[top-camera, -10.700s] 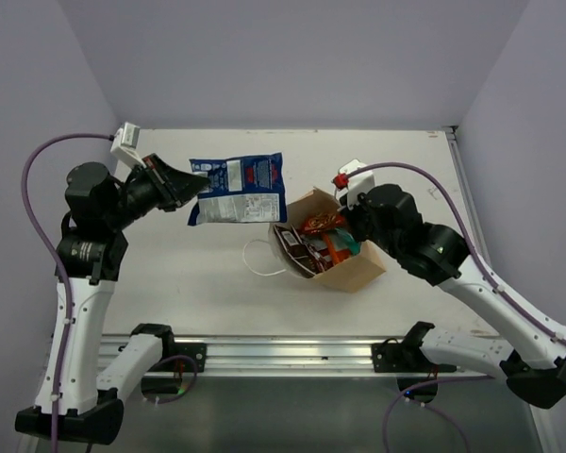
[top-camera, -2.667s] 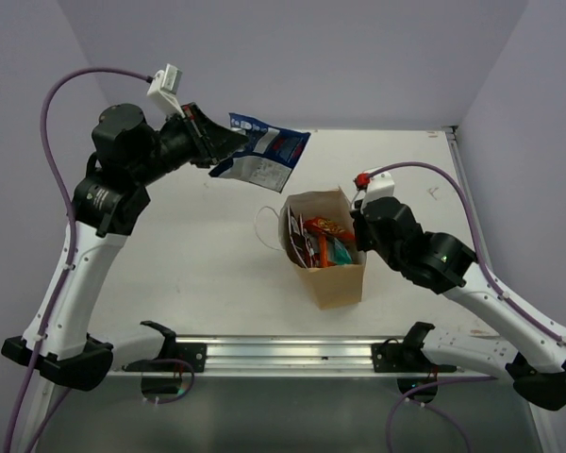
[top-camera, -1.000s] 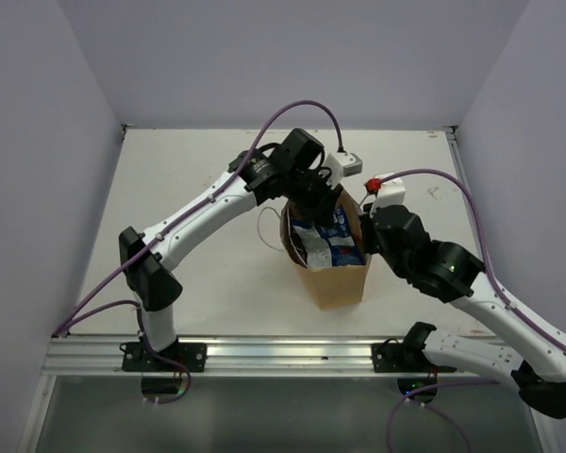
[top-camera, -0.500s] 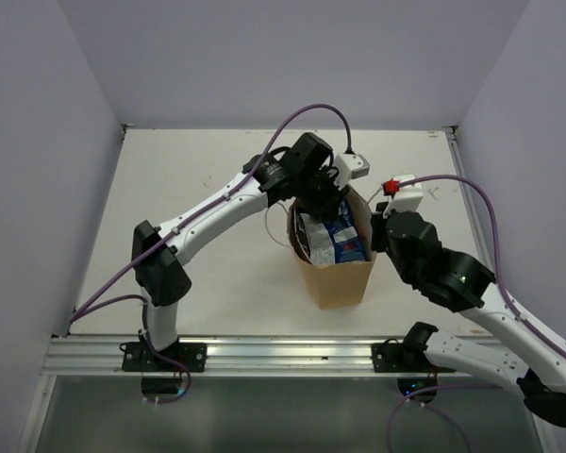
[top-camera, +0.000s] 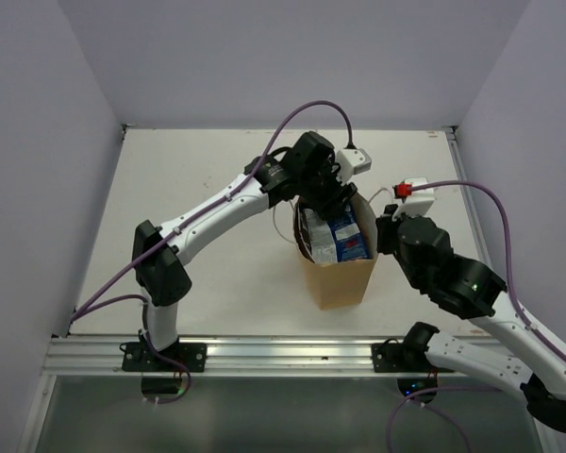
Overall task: Place the snacks into the paper bag
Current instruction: Place the snack in the paper bag.
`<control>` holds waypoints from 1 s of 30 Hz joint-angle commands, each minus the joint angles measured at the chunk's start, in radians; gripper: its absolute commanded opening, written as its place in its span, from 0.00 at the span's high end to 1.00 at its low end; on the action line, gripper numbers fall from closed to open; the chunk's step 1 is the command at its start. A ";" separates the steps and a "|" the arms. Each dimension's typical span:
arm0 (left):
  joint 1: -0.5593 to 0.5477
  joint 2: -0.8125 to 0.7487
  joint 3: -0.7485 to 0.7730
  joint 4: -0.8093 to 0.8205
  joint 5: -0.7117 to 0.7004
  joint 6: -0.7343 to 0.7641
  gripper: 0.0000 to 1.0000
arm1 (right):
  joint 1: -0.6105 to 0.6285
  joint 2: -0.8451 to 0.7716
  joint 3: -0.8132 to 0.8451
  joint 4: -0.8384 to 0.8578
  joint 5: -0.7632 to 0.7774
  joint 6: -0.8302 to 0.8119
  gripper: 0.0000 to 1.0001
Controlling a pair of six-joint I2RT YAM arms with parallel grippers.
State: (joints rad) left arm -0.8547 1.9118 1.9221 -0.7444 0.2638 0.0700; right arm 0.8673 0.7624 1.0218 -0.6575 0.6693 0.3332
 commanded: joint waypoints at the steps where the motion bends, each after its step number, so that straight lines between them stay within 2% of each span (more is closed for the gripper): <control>1: -0.001 -0.085 0.051 0.094 -0.031 -0.044 0.42 | -0.001 -0.020 0.034 0.024 0.010 0.006 0.91; 3: -0.001 -0.105 0.057 0.096 -0.032 -0.061 0.37 | -0.001 -0.026 0.041 0.015 0.010 -0.002 0.90; 9: -0.001 -0.158 0.060 0.077 -0.046 -0.145 0.34 | -0.001 -0.040 0.049 0.007 0.013 -0.008 0.90; 10: -0.001 -0.166 0.051 0.073 -0.047 -0.156 0.36 | -0.001 -0.041 0.049 0.007 0.013 -0.008 0.90; 14: -0.001 -0.183 -0.023 0.071 -0.051 -0.205 0.60 | -0.001 -0.043 0.043 0.002 0.013 -0.005 0.90; 15: -0.003 -0.194 -0.049 0.080 -0.046 -0.223 0.63 | -0.001 -0.043 0.041 0.002 0.012 -0.005 0.90; 19: -0.006 -0.206 -0.176 0.128 -0.084 -0.251 0.66 | -0.001 -0.043 0.032 0.006 0.012 -0.003 0.90; 25: -0.012 -0.152 -0.198 0.139 -0.144 -0.251 0.67 | -0.001 -0.044 0.029 0.001 0.006 0.001 0.90; 30: -0.015 -0.105 -0.195 0.140 -0.129 -0.251 0.67 | -0.002 -0.071 0.027 -0.017 0.018 0.004 0.90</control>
State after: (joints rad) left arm -0.8612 1.7828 1.7229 -0.6411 0.1486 -0.1661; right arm 0.8673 0.7147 1.0321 -0.6731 0.6643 0.3294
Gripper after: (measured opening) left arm 0.334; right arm 0.100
